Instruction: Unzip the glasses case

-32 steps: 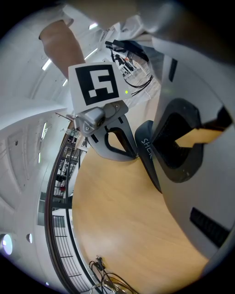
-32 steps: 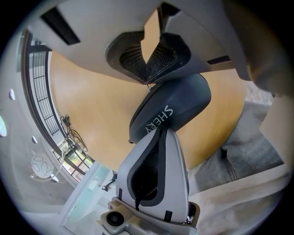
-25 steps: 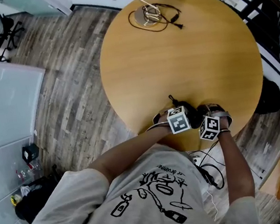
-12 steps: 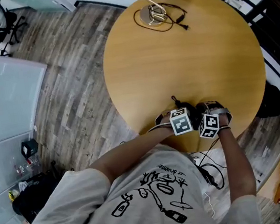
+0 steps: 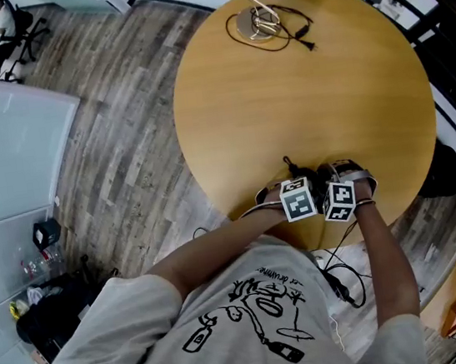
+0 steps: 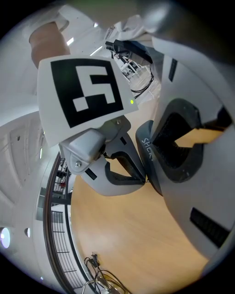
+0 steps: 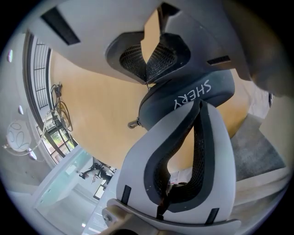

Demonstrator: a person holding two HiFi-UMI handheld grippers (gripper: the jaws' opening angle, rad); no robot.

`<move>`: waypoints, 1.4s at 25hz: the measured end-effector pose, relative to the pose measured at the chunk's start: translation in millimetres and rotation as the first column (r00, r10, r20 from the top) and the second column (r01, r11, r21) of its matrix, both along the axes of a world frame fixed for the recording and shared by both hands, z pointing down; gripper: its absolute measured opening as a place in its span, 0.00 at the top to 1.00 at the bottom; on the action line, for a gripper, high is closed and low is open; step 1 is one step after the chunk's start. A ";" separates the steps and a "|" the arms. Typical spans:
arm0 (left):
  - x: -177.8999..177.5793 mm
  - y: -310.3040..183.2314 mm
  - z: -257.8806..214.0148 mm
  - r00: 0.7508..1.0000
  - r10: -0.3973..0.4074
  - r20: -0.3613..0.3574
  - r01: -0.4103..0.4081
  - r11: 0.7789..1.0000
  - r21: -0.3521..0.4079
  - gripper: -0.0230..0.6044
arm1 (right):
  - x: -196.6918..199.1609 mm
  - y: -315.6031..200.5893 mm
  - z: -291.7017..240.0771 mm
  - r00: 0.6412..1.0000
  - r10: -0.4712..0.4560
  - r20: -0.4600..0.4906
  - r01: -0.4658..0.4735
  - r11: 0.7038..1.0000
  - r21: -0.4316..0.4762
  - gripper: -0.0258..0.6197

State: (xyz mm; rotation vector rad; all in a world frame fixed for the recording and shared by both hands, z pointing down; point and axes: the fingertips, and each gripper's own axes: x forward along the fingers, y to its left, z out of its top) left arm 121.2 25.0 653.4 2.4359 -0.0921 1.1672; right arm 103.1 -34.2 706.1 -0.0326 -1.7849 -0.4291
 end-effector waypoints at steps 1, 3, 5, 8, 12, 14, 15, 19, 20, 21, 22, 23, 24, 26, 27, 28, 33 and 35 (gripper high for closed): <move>0.1 -0.3 0.2 1.000 -0.003 -0.001 0.003 1.000 -0.001 0.95 | -1.4 -0.8 0.3 1.000 -0.009 -0.002 0.009 1.000 0.000 0.93; 0.2 -1.1 0.9 1.000 -0.010 -0.002 0.010 1.000 -0.002 0.95 | -4.7 -3.0 -0.2 1.000 -0.028 -0.003 0.028 1.000 0.002 0.93; 0.3 -1.8 1.3 1.000 -0.015 -0.001 0.015 1.000 -0.004 0.95 | -6.7 -5.8 0.0 0.999 -0.048 -0.009 0.048 0.999 0.005 0.93; 0.0 -2.9 1.8 1.000 -0.022 -0.003 0.022 1.000 -0.004 0.95 | -10.9 -8.4 0.6 0.997 -0.082 -0.016 0.082 0.997 0.007 0.93; -0.7 -3.1 2.4 0.999 -0.032 -0.004 0.032 0.999 -0.007 0.95 | -17.2 -10.4 1.3 0.990 -0.140 -0.028 0.140 0.990 0.014 0.93; -0.8 -3.7 2.2 0.999 -0.037 -0.005 0.037 0.999 -0.008 0.95 | -20.7 -12.5 -0.2 0.985 -0.171 -0.034 0.172 0.985 0.021 0.93; -0.9 -4.1 2.2 0.999 -0.038 -0.006 0.038 0.999 -0.009 0.95 | -22.6 -13.4 -0.4 0.981 -0.188 -0.037 0.189 0.982 0.025 0.93; -2.0 -3.7 2.2 0.999 -0.038 -0.004 0.038 0.999 -0.008 0.95 | -29.8 -14.3 -0.7 0.960 -0.274 -0.059 0.276 0.960 0.044 0.93; -2.2 -3.5 2.0 0.999 -0.038 -0.003 0.038 0.999 -0.009 0.95 | -31.5 -14.1 -1.3 0.951 -0.300 -0.067 0.304 0.951 0.051 0.93; -2.3 -3.4 2.0 0.999 -0.037 -0.002 0.037 0.999 -0.009 0.95 | -33.3 -14.3 -2.0 0.943 -0.325 -0.074 0.330 0.942 0.058 0.93; -2.3 -3.6 2.1 0.999 -0.036 -0.001 0.036 0.999 -0.009 0.95 | -34.8 -14.8 -2.5 0.934 -0.348 -0.081 0.353 0.933 0.064 0.93; -2.1 -3.8 2.1 0.999 -0.035 -0.001 0.035 0.999 -0.010 0.95 | -36.0 -15.0 -2.6 0.926 -0.368 -0.087 0.374 0.925 0.069 0.93; -1.9 -3.7 2.0 0.999 -0.034 -0.001 0.034 0.999 -0.009 0.95 | -37.1 -15.0 -2.7 0.918 -0.386 -0.093 0.393 0.917 0.072 0.93; -1.5 -3.0 1.6 0.999 -0.034 -0.001 0.034 0.999 -0.008 0.95 | -38.9 -14.5 -3.3 0.903 -0.417 -0.102 0.425 0.902 0.081 0.93; -1.3 -2.8 1.4 0.999 -0.034 0.000 0.034 0.999 -0.007 0.95 | -39.7 -14.5 -3.7 0.896 -0.431 -0.106 0.440 0.894 0.086 0.93; -1.1 -3.0 1.4 0.999 -0.034 -0.001 0.034 0.999 -0.007 0.95 | -40.6 -14.7 -4.0 0.889 -0.445 -0.111 0.455 0.886 0.091 0.93; -1.2 -3.2 2.8 0.999 -0.033 0.002 0.033 0.999 -0.009 0.95 | -47.0 -14.5 -2.8 0.840 -0.526 -0.136 0.541 0.833 0.117 0.93; -1.2 -3.1 2.4 0.999 -0.035 0.001 0.035 0.999 -0.011 0.95 | -50.5 -13.8 -3.5 0.819 -0.556 -0.143 0.572 0.811 0.125 0.93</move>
